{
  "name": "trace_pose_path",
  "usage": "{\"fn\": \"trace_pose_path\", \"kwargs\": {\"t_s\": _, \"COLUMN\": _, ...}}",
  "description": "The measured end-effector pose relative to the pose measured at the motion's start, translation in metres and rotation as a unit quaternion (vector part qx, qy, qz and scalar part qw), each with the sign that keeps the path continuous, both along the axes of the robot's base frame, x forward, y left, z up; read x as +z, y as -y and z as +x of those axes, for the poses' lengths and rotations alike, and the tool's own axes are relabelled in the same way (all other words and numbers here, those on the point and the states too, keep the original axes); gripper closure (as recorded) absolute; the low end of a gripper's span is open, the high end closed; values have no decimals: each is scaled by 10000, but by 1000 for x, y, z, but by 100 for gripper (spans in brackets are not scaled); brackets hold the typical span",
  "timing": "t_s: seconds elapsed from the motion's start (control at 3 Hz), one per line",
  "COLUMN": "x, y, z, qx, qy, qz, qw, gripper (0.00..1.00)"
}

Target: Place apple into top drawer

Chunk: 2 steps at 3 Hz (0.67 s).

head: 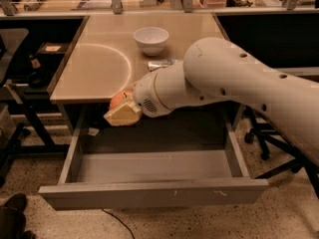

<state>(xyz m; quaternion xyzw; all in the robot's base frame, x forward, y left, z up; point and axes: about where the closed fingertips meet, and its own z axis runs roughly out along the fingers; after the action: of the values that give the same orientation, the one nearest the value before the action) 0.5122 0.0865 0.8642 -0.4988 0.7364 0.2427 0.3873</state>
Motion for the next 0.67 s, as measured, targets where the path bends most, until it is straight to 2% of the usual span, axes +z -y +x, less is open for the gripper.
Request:
{"fn": "trace_pose_path", "kwargs": {"t_s": 0.33, "x": -18, "y": -2, "z": -6, "qx": -115, "qy": -129, "qz": 70, "qw": 9998, "gripper": 100}}
{"fn": "trace_pose_path", "kwargs": {"t_s": 0.67, "x": -64, "y": -2, "z": -12, "qx": -331, "qy": -320, "qz": 105, "qw": 9989, "gripper": 100}}
